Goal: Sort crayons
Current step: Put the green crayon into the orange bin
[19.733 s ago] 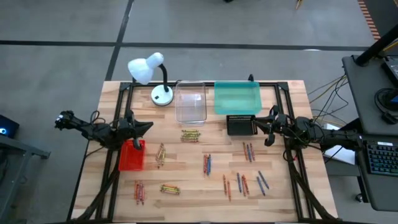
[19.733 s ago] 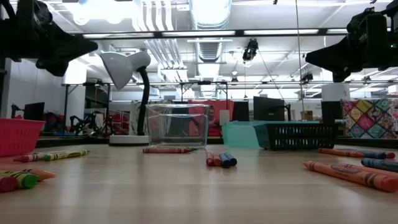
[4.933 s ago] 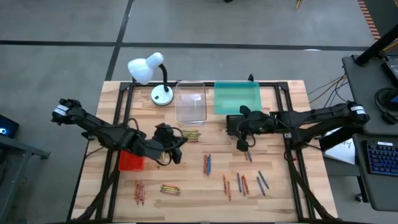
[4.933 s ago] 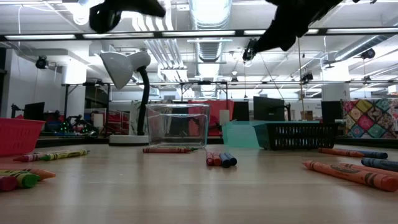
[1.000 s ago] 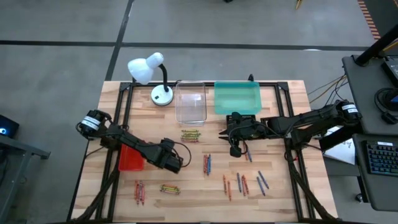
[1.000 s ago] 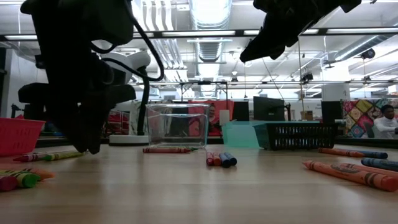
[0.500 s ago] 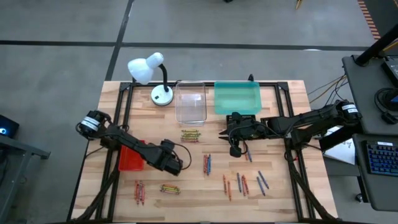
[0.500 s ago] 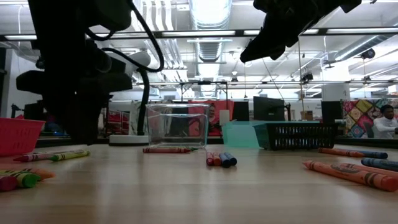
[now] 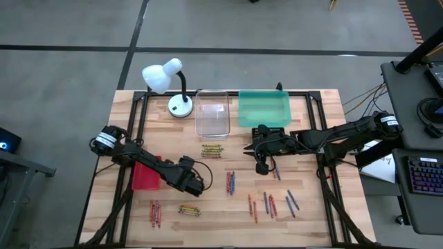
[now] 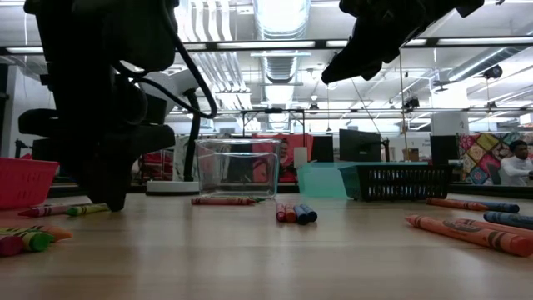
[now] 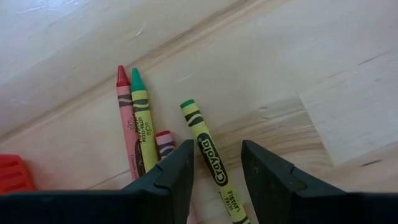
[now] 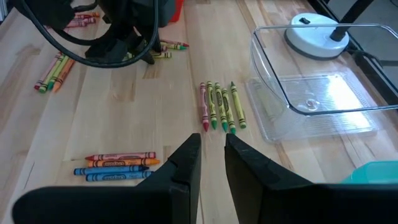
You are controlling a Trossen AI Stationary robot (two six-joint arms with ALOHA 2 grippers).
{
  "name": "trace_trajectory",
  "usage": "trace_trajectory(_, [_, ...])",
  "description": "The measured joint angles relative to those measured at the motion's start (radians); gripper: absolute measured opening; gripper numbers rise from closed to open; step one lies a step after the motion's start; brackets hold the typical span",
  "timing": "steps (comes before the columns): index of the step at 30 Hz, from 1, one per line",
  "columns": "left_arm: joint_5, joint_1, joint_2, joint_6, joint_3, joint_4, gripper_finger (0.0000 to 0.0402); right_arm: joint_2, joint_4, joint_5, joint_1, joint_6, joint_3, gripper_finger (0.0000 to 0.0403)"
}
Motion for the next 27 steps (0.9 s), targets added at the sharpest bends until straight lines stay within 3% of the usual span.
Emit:
trace_trajectory(5, [0.000, -0.001, 0.000, 0.008, -0.002, 0.013, 0.0108, 0.000, 0.000, 0.000, 0.000, 0.000, 0.000, 0.0063])
trace_trajectory(17, [0.000, 0.000, 0.001, 0.038, 0.001, 0.047, 0.0009, 0.000, 0.000, 0.000, 0.000, 0.000, 0.000, 0.0063])
trace_trajectory(27, [0.008, 0.000, -0.039, 0.141, 0.041, 0.039, 0.0002, 0.000, -0.002, 0.000, 0.001, -0.001, -0.001, 0.0063])
